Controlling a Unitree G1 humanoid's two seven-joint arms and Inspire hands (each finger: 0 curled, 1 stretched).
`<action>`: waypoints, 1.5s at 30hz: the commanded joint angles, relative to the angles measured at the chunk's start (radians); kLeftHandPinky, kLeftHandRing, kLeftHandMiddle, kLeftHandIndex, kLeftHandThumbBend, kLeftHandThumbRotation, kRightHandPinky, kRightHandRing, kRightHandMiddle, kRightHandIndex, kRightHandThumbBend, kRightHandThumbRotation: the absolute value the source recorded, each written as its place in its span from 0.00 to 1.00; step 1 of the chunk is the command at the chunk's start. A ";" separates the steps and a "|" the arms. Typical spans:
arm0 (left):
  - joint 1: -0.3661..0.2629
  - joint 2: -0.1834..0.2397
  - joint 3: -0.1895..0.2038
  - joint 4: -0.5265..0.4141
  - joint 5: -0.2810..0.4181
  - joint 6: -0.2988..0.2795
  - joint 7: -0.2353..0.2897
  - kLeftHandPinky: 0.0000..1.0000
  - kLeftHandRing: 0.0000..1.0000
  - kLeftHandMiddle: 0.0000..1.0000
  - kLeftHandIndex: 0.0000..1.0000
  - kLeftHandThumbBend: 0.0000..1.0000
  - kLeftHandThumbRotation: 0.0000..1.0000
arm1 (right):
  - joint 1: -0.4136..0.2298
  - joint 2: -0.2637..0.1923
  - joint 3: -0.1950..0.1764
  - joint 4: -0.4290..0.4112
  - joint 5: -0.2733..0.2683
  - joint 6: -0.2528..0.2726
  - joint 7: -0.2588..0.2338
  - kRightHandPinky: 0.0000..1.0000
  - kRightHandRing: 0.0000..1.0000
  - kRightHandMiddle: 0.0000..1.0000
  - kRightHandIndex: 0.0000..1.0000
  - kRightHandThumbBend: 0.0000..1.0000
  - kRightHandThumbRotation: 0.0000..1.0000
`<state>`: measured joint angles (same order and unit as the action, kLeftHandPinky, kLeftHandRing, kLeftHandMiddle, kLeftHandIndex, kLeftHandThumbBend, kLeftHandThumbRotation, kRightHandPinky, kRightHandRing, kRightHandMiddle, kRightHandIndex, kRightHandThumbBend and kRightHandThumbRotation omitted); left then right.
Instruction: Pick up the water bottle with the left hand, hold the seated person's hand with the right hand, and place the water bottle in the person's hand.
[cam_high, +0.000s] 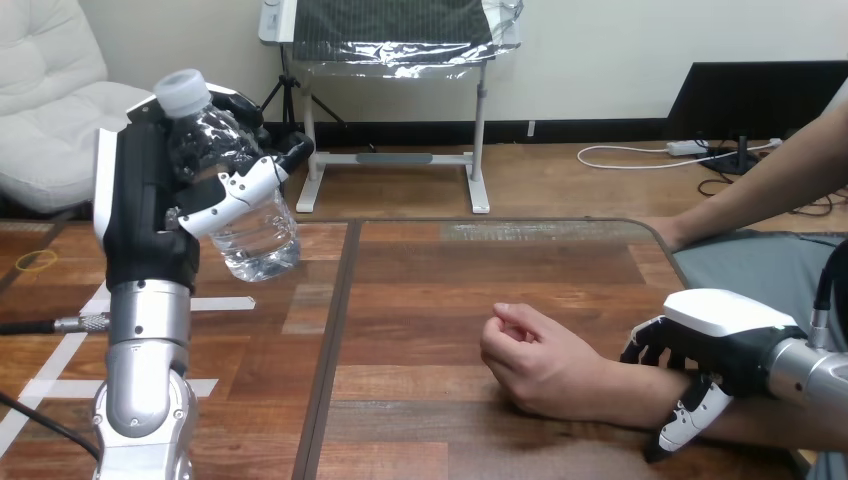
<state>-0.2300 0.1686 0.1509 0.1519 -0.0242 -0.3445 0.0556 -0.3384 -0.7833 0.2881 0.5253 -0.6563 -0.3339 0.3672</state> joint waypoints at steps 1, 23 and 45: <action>-0.043 0.003 0.023 -0.070 -0.002 0.010 0.018 0.25 0.32 0.37 0.40 0.70 0.00 | -0.046 0.033 0.038 0.066 -0.022 0.001 -0.014 0.41 0.56 0.62 0.62 1.00 0.20; -0.044 -0.002 0.031 -0.081 -0.010 0.020 0.013 0.25 0.32 0.37 0.40 0.69 0.00 | -0.040 0.072 0.076 0.115 -0.028 0.001 -0.097 0.33 0.42 0.49 0.50 0.98 0.21; -0.040 -0.009 0.033 -0.090 -0.015 0.030 0.013 0.25 0.32 0.37 0.40 0.69 0.00 | -0.008 0.132 0.114 0.096 -0.053 0.075 -0.165 0.20 0.27 0.37 0.47 0.96 0.24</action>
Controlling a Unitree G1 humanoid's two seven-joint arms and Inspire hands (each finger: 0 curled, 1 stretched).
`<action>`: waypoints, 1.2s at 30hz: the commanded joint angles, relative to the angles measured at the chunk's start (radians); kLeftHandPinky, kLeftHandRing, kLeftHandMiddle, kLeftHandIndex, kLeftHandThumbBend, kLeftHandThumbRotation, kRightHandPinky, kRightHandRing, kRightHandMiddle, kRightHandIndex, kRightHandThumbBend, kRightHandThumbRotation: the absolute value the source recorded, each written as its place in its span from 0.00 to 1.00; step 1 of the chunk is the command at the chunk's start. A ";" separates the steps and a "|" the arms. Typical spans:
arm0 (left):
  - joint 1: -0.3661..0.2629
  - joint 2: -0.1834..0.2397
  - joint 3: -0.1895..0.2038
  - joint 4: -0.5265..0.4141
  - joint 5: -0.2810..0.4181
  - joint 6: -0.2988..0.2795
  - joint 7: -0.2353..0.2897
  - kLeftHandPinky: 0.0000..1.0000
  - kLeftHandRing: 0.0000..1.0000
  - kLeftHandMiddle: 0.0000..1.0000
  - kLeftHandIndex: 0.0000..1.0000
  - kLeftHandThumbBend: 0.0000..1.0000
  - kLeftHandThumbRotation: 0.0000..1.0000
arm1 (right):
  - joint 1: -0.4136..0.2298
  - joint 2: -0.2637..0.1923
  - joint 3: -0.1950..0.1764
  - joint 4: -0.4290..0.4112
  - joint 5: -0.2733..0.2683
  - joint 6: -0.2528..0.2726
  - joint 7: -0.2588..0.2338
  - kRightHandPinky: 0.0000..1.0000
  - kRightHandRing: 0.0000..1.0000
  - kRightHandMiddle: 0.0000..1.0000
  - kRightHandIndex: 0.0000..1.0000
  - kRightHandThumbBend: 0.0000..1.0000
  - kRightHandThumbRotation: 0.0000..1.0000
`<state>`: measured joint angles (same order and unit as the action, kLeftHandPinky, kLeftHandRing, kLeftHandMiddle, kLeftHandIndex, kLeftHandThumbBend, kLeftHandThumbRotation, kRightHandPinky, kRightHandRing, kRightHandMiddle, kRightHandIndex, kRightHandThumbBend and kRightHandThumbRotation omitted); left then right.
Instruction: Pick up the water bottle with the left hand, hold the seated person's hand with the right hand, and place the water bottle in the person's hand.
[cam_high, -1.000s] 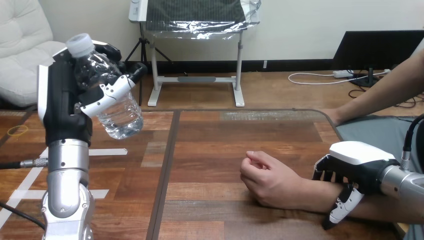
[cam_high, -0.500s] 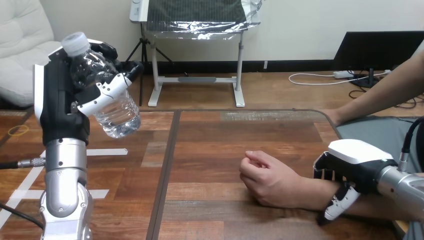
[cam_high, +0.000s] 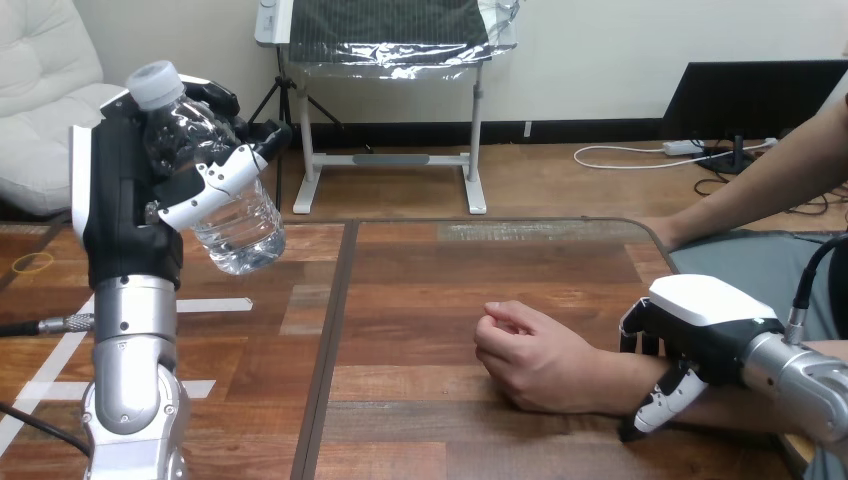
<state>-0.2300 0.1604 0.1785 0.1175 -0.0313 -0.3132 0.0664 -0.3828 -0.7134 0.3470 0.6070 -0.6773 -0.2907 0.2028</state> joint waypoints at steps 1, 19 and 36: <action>-0.039 -0.001 0.006 -0.057 -0.009 0.000 0.002 0.25 0.32 0.37 0.40 0.69 0.00 | 0.037 0.063 0.056 0.013 -0.033 0.036 0.000 0.19 0.27 0.37 0.47 0.96 0.24; -0.041 0.004 0.010 -0.046 0.005 -0.017 0.004 0.25 0.32 0.37 0.40 0.68 0.00 | 0.046 0.090 0.085 0.007 -0.042 0.055 -0.019 0.12 0.18 0.28 0.46 0.95 0.21; -0.040 0.001 0.011 -0.056 -0.002 -0.009 0.008 0.25 0.32 0.38 0.40 0.68 0.00 | 0.051 0.099 0.093 0.013 -0.038 0.037 -0.033 0.09 0.16 0.26 0.45 0.98 0.09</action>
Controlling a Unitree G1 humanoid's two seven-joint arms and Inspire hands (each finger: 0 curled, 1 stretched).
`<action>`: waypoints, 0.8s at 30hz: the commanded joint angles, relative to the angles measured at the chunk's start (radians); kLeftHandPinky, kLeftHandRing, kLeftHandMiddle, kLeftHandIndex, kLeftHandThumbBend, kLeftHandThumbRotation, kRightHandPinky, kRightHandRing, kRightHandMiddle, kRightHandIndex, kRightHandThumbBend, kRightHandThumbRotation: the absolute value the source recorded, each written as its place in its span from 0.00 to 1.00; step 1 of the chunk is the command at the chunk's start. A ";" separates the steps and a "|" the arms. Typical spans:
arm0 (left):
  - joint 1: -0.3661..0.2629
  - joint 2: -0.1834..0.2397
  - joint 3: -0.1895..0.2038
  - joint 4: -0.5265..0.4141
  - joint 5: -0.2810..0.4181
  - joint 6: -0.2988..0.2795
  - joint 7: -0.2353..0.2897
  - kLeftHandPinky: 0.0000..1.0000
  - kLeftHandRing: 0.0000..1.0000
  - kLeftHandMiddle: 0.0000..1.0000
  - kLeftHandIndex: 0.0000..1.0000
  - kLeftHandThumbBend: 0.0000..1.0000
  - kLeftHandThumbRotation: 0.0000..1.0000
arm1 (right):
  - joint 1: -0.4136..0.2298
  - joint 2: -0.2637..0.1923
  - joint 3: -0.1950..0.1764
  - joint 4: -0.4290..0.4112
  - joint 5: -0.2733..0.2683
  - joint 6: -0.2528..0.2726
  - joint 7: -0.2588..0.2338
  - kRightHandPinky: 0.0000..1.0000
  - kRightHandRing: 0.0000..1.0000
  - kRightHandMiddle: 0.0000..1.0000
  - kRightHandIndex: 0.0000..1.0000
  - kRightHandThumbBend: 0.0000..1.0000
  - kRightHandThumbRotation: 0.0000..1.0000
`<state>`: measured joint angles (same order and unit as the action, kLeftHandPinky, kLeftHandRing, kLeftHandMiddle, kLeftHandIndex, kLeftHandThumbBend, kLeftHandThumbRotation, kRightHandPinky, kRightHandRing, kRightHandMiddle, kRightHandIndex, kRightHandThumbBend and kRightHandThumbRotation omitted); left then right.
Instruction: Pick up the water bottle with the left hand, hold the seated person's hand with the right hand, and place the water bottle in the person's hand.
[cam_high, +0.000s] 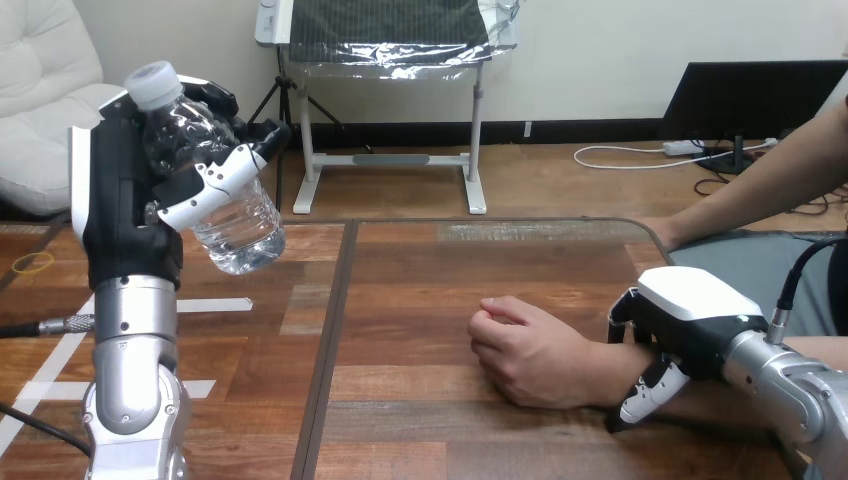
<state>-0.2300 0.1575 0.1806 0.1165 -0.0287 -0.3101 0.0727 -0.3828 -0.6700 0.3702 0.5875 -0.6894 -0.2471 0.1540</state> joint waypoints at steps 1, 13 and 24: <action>-0.039 0.003 0.009 -0.056 -0.008 -0.010 0.000 0.25 0.32 0.38 0.40 0.68 0.00 | 0.051 0.056 0.069 0.033 -0.024 -0.008 0.017 0.09 0.16 0.25 0.45 0.99 0.06; -0.039 0.006 0.008 -0.058 0.007 -0.014 0.009 0.25 0.32 0.38 0.40 0.68 0.00 | 0.053 0.056 0.057 0.033 -0.001 -0.010 0.041 0.09 0.16 0.25 0.43 0.97 0.00; -0.038 0.001 0.010 -0.062 -0.006 -0.001 0.007 0.26 0.33 0.38 0.40 0.69 0.00 | 0.046 0.050 0.051 0.023 0.012 0.025 0.096 0.13 0.20 0.30 0.40 0.90 0.03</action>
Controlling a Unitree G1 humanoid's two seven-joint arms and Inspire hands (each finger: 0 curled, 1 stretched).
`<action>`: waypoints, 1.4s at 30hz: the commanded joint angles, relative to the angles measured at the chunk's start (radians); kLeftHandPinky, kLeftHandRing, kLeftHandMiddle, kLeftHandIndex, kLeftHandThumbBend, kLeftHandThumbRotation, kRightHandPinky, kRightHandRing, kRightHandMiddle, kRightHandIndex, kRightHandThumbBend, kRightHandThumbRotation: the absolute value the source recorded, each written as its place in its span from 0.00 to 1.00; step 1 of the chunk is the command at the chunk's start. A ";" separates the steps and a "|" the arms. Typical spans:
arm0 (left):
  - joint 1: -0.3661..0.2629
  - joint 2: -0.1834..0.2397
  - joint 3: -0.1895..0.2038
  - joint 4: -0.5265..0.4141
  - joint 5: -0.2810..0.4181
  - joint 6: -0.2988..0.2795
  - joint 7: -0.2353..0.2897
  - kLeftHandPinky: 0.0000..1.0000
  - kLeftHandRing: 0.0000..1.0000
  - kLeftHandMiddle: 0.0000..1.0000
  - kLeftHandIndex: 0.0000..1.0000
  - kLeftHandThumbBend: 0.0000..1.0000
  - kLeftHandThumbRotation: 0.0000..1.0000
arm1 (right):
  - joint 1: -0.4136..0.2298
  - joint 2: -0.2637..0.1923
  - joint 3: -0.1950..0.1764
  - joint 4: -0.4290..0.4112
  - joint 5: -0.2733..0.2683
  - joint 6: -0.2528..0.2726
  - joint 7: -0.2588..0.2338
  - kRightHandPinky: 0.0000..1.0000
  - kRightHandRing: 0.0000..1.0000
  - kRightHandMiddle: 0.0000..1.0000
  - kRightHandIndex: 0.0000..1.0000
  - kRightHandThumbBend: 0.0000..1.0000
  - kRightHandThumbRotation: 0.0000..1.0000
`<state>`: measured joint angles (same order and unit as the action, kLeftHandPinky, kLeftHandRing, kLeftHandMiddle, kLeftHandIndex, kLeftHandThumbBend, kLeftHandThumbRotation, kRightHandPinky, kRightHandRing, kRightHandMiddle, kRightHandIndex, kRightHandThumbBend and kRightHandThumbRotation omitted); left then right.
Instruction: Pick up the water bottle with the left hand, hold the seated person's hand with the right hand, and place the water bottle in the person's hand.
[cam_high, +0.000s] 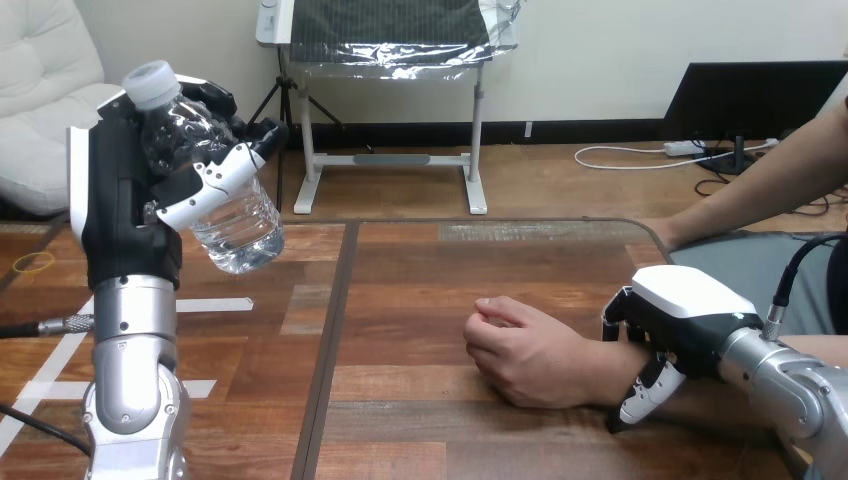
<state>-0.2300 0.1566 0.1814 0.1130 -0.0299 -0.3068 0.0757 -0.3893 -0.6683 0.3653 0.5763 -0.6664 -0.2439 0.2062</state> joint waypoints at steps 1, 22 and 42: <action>-0.038 0.002 0.009 -0.060 -0.006 -0.003 0.004 0.26 0.33 0.38 0.40 0.69 0.00 | 0.052 0.048 0.056 0.034 -0.013 0.025 0.045 0.15 0.22 0.31 0.40 0.90 0.05; -0.042 0.002 0.008 -0.045 -0.006 -0.022 0.000 0.26 0.32 0.38 0.40 0.69 0.00 | 0.041 0.029 0.046 0.032 -0.003 0.012 0.097 0.24 0.28 0.34 0.40 1.00 0.61; -0.039 0.002 0.008 -0.055 -0.003 -0.013 0.003 0.25 0.32 0.38 0.40 0.68 0.00 | 0.031 0.022 0.036 0.003 0.020 0.038 0.208 0.35 0.43 0.49 0.52 1.00 0.58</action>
<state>-0.2300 0.1553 0.1821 0.1124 -0.0315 -0.3047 0.0751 -0.4017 -0.6863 0.3575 0.5600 -0.6652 -0.2137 0.3545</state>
